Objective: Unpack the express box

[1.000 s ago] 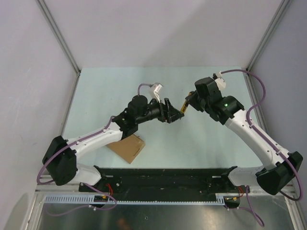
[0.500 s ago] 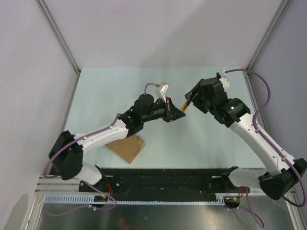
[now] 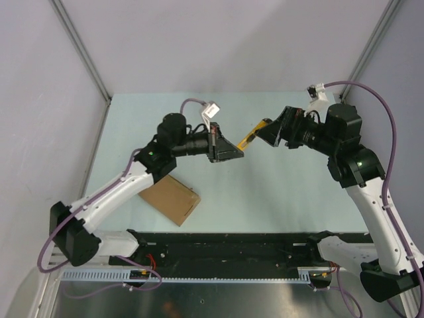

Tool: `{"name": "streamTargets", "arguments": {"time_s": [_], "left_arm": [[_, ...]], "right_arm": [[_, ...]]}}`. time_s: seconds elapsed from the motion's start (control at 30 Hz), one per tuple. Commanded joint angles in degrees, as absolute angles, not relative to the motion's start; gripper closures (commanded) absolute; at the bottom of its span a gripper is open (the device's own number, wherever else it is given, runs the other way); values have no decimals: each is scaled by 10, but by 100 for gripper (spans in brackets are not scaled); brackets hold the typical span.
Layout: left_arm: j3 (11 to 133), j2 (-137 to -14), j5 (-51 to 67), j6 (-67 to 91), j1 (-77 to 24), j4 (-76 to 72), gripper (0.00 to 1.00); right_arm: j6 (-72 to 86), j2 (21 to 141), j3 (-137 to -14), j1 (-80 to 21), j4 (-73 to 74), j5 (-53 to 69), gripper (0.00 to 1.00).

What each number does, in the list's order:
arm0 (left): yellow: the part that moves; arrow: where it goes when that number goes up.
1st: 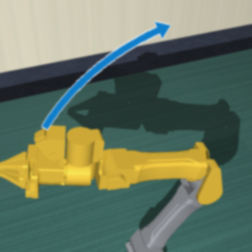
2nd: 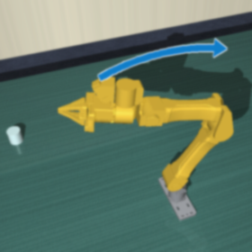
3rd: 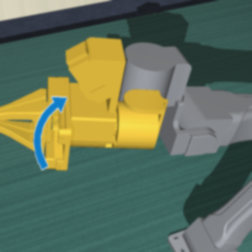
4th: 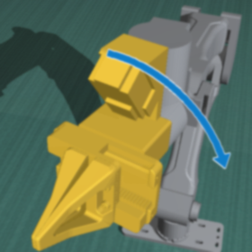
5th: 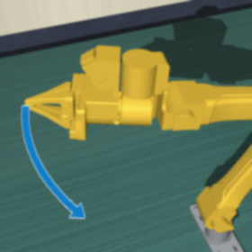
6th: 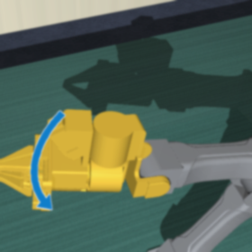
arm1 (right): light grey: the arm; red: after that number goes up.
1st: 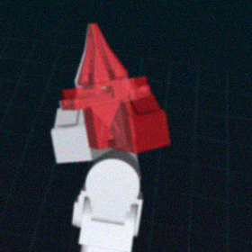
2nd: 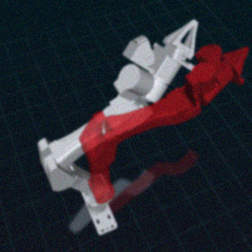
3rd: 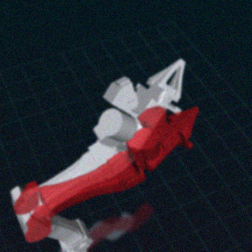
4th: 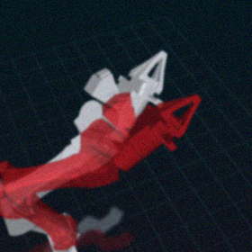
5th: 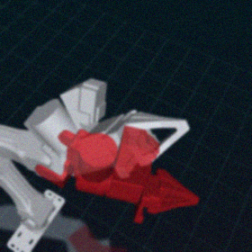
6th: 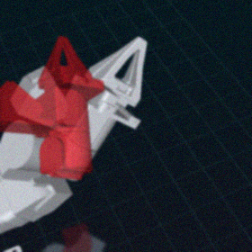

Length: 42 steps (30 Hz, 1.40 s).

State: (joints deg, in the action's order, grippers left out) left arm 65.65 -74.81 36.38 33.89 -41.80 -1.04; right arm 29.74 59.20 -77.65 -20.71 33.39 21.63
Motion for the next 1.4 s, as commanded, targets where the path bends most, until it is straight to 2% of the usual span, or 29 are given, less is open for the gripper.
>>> {"name": "streamTargets", "arguments": {"time_s": [0.0, 0.17, 0.37, 0.5, 0.63, 0.77, 1.0, 1.1, 1.2, 1.27, 1.3, 1.37], "left_arm": [[692, -702, 489, 366, -398, -7, 99], [722, -704, 563, 374, -393, -6, 99], [722, -711, 586, 381, -392, -7, 99], [722, -710, 592, 377, -392, -7, 99], [728, -713, 592, 374, -389, -7, 99], [728, -714, 591, 374, -384, -7, 99], [723, -712, 600, 373, -370, -7, 100], [722, -712, 603, 374, -367, -7, 99], [723, -715, 609, 373, -366, -7, 97], [723, -715, 613, 373, -365, -7, 96], [722, -715, 613, 372, -366, -7, 96], [721, -715, 616, 370, -365, -7, 93]], "right_arm": [[217, 571, -781, -193, 292, 368, 0], [231, 570, -781, -202, 223, 489, 1], [246, 578, -781, -241, 176, 534, 6], [256, 590, -781, -253, 167, 550, 15], [265, 603, -781, -255, 161, 572, 33], [261, 606, -781, -260, 160, 584, 43], [264, 611, -781, -260, 163, 598, 44], [269, 616, -781, -261, 161, 595, 49], [273, 620, -781, -262, 156, 591, 65], [278, 624, -781, -263, 155, 584, 70], [279, 625, -781, -263, 152, 582, 79], [282, 628, -781, -264, 149, 575, 90]]}}
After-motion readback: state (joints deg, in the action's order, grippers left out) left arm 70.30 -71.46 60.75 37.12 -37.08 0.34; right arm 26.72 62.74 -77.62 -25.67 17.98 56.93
